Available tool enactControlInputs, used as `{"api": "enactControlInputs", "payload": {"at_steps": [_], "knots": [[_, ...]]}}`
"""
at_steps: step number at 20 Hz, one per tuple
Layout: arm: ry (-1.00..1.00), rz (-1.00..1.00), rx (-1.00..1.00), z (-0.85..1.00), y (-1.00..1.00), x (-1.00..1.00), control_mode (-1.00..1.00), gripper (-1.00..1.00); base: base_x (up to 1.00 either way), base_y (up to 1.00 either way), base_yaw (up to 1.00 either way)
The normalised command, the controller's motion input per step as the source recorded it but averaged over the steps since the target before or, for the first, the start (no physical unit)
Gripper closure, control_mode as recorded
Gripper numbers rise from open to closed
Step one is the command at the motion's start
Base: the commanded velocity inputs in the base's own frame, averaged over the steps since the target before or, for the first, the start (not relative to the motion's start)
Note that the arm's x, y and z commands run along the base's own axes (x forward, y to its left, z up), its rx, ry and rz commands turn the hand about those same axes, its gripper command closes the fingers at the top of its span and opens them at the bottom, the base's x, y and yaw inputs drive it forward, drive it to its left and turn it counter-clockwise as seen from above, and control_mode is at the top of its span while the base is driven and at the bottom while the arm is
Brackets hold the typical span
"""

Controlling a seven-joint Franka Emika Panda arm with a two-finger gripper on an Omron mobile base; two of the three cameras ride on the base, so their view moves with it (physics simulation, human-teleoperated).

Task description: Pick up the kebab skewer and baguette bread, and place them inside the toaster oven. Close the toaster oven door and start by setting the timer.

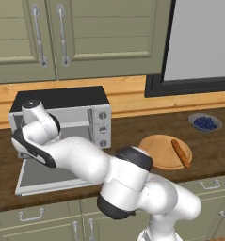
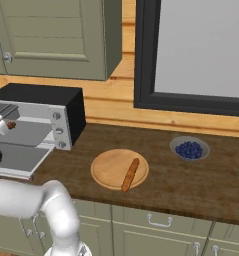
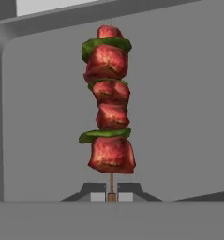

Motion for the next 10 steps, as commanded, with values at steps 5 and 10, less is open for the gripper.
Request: {"api": "enactControlInputs", "payload": {"at_steps": [5, 10], "knots": [[0.0, 0.0, 0.0, -0.18, 0.0, 0.03, -1.0, -1.0, 0.0, 0.0, 0.0], [0.0, 0.0, 0.0, -0.02, 0.0, 0.04, -1.0, -1.0, 0.0, 0.0, 0.0]]}}
